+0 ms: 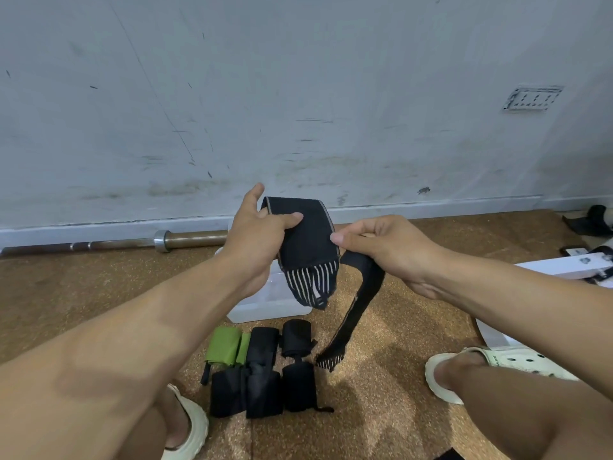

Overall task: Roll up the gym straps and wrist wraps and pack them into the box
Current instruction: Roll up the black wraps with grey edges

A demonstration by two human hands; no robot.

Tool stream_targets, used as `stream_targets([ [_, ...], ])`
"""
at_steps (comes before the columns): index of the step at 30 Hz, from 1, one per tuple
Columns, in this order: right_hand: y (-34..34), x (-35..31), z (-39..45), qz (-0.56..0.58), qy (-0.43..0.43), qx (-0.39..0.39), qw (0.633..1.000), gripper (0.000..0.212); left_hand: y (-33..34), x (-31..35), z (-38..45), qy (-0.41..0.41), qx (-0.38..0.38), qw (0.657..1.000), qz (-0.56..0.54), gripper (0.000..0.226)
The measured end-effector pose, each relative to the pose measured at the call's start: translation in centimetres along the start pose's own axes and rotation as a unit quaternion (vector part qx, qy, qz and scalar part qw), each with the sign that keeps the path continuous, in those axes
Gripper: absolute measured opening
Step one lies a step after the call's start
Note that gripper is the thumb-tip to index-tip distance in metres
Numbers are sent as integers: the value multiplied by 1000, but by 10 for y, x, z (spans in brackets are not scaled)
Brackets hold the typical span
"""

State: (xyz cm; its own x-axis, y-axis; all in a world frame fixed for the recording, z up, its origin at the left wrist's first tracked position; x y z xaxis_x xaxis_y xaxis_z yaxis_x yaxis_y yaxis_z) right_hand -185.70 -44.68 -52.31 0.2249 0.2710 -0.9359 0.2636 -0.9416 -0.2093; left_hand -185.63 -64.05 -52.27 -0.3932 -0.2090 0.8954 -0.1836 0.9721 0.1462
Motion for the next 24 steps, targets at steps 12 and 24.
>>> stream_targets([
  [12, -11, -14, -1, 32, -12, -36, 999, 26, 3, -5, 0, 18, 1, 999, 46, 97],
  [24, 3, -7, -13, -2, 43, -61, 997, 67, 9, -5, -9, 135, 9, 989, 53, 100],
])
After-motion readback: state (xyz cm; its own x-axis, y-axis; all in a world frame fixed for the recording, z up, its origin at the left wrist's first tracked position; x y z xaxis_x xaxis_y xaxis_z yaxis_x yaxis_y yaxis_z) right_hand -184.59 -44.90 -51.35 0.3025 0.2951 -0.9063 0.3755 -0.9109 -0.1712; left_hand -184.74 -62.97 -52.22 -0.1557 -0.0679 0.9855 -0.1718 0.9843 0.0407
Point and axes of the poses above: each hand's wrist, its own z-axis towards the middle knuckle, its own y-axis out of the palm, x = y × z, the point moved 3 cm from there along z, towards the middle knuckle, and after that the axes turned 5 degrees about -y, right-handed, at the moved point
